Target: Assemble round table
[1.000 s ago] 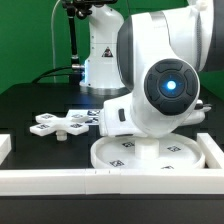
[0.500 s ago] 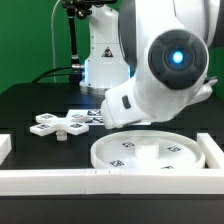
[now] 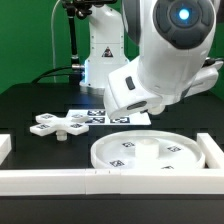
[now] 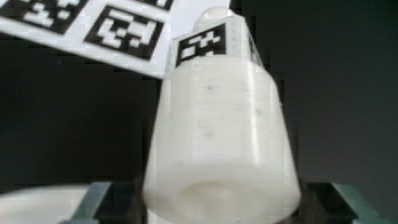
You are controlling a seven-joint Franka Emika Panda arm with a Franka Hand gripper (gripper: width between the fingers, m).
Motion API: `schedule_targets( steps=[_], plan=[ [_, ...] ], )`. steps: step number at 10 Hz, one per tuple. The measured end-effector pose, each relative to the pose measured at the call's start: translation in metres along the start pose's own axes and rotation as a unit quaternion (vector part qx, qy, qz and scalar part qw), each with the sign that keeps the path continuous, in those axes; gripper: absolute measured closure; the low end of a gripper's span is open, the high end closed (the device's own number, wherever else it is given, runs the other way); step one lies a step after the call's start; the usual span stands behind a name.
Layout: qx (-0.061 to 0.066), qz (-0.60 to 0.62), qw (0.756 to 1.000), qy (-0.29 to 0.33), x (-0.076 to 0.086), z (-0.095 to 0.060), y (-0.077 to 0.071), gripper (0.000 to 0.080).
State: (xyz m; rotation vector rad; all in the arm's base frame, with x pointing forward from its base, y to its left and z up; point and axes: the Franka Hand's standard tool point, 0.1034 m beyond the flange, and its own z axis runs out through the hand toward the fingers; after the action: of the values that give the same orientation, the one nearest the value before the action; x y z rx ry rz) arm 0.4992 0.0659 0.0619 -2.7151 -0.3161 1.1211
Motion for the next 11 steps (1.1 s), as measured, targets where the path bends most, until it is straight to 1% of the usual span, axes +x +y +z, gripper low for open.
schedule_targets(
  steps=[1,2,3,4,5,6,7,8,9,10,11],
  plan=[
    [-0.003,-0.006,1.000,0.016,-0.005,-0.006,0.001,0.0399],
    [-0.010,-0.009,0.999,0.052,-0.002,-0.023,0.002,0.0399],
    [-0.011,-0.014,0.996,0.087,-0.003,-0.038,0.002,0.0399],
    [-0.015,-0.016,0.993,0.116,-0.007,-0.049,0.004,0.0399],
    [-0.021,-0.013,0.989,0.148,-0.007,-0.060,0.008,0.0399],
    [-0.027,-0.009,0.981,0.192,-0.001,-0.060,0.010,0.0397],
    [-0.032,-0.006,0.977,0.209,-0.004,-0.056,0.011,0.0397],
    [-0.040,-0.005,0.968,0.246,0.002,-0.061,0.014,0.0397],
    [-0.048,-0.010,0.962,0.268,0.000,-0.064,0.016,0.0397],
    [-0.058,-0.023,0.954,0.294,-0.007,-0.079,0.018,0.0397],
    [-0.065,-0.026,0.942,0.328,-0.010,-0.091,0.022,0.0397]
  ],
)
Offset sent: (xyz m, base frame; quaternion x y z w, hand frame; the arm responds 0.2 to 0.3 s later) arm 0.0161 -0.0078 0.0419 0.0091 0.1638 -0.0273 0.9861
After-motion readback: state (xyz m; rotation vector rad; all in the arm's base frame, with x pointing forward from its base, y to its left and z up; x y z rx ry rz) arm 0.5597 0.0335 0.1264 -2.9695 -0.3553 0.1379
